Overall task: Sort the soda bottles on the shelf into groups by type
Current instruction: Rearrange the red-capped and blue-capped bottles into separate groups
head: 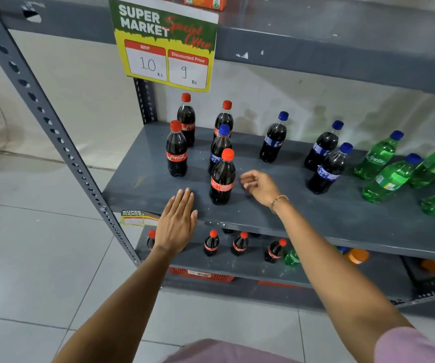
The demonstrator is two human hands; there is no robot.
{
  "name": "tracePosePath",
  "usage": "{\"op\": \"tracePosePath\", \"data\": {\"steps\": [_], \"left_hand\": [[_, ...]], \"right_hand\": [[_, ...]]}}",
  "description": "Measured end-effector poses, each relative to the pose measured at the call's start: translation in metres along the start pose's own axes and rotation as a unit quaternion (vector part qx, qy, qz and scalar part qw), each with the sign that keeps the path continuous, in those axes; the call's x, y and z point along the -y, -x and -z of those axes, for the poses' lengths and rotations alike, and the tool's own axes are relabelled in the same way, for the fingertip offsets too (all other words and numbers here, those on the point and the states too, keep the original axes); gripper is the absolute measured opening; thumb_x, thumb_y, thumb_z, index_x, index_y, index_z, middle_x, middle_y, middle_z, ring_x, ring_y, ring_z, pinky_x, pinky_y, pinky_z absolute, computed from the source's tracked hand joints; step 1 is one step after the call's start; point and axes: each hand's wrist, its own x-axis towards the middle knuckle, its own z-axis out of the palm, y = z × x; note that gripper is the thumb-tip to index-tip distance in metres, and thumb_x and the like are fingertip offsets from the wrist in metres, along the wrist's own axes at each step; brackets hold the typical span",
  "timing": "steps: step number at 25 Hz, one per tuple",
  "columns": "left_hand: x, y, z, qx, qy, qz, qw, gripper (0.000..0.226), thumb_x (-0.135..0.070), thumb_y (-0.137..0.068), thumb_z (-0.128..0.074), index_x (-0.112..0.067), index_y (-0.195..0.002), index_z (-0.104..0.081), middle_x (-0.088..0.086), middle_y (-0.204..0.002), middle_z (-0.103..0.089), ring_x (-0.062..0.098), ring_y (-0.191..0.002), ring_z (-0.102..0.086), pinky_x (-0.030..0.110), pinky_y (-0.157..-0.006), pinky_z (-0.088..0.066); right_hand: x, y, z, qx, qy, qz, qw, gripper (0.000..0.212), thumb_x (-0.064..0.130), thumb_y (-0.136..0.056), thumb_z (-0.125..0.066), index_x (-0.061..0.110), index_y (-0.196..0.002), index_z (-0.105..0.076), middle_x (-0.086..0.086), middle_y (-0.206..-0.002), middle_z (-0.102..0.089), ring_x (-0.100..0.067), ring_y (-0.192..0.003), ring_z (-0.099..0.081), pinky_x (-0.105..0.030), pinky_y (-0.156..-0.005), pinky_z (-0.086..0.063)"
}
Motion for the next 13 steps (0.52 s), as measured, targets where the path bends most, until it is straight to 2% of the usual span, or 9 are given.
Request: {"op": "tracePosePath", "data": {"steps": [1, 3, 6, 8, 10, 12, 13], "left_hand": [[0.000, 0.000, 0.000, 0.000, 0.002, -0.002, 1.000, 0.056, -0.032, -0.097, -0.020, 0.002, -0.138, -0.039, 0.017, -0.146, -0.040, 0.030, -0.138, -0.032, 0.041, -0.116, -0.023], [0.002, 0.000, 0.002, 0.002, 0.003, -0.009, 1.000, 0.059, -0.035, -0.098, -0.015, 0.002, -0.138, -0.039, 0.017, -0.146, -0.040, 0.030, -0.138, -0.033, 0.041, -0.115, -0.024], [0.004, -0.001, 0.005, 0.003, 0.004, -0.021, 1.000, 0.065, -0.038, -0.097, -0.006, 0.001, -0.138, -0.038, 0.017, -0.147, -0.039, 0.029, -0.138, -0.032, 0.041, -0.116, -0.024], [0.005, -0.001, 0.005, 0.003, 0.004, -0.023, 1.000, 0.066, -0.039, -0.097, -0.005, 0.000, -0.139, -0.037, 0.016, -0.148, -0.037, 0.029, -0.139, -0.031, 0.040, -0.116, -0.023], [0.005, -0.002, 0.004, 0.003, 0.010, -0.021, 1.000, 0.065, -0.038, -0.097, -0.006, 0.000, -0.139, -0.037, 0.016, -0.148, -0.037, 0.029, -0.139, -0.031, 0.040, -0.117, -0.022], [0.004, -0.001, 0.005, 0.003, 0.008, -0.019, 1.000, 0.065, -0.038, -0.097, -0.006, 0.001, -0.138, -0.038, 0.017, -0.147, -0.039, 0.029, -0.138, -0.033, 0.041, -0.116, -0.023], [0.004, -0.002, 0.005, 0.003, 0.006, -0.018, 1.000, 0.066, -0.038, -0.097, -0.005, 0.001, -0.138, -0.039, 0.017, -0.146, -0.040, 0.030, -0.138, -0.034, 0.042, -0.115, -0.024]], "right_hand": [[0.003, -0.006, -0.002, -0.018, 0.012, 0.013, 1.000, 0.031, -0.009, -0.084, -0.050, 0.000, -0.113, -0.054, -0.017, -0.111, -0.059, -0.016, -0.092, -0.056, -0.028, -0.089, -0.048], [0.011, -0.015, -0.017, 0.012, -0.014, 0.020, 1.000, 0.049, -0.008, -0.082, -0.055, 0.003, -0.128, -0.041, -0.018, -0.133, -0.047, -0.025, -0.115, -0.049, -0.037, -0.101, -0.044], [0.020, -0.031, -0.037, 0.041, -0.105, -0.004, 0.994, 0.048, -0.004, -0.089, -0.046, 0.003, -0.135, -0.033, -0.022, -0.140, -0.041, -0.034, -0.127, -0.042, -0.036, -0.105, -0.039], [0.021, -0.039, -0.041, 0.031, -0.138, -0.014, 0.990, 0.046, -0.006, -0.086, -0.050, 0.001, -0.130, -0.039, -0.022, -0.134, -0.048, -0.031, -0.122, -0.048, -0.031, -0.100, -0.042], [0.019, -0.040, -0.043, 0.002, -0.105, 0.006, 0.994, 0.044, -0.007, -0.082, -0.056, -0.001, -0.124, -0.045, -0.018, -0.119, -0.059, -0.023, -0.104, -0.057, -0.021, -0.086, -0.048], [0.017, -0.037, -0.043, -0.027, -0.090, 0.022, 0.995, 0.043, -0.006, -0.080, -0.058, -0.002, -0.121, -0.048, -0.002, -0.094, -0.062, -0.009, -0.081, -0.056, -0.005, -0.065, -0.046], [0.016, -0.035, -0.042, -0.042, -0.082, 0.025, 0.995, 0.044, -0.007, -0.078, -0.060, -0.003, -0.120, -0.049, 0.005, -0.086, -0.059, -0.004, -0.075, -0.054, -0.002, -0.061, -0.044]]}}
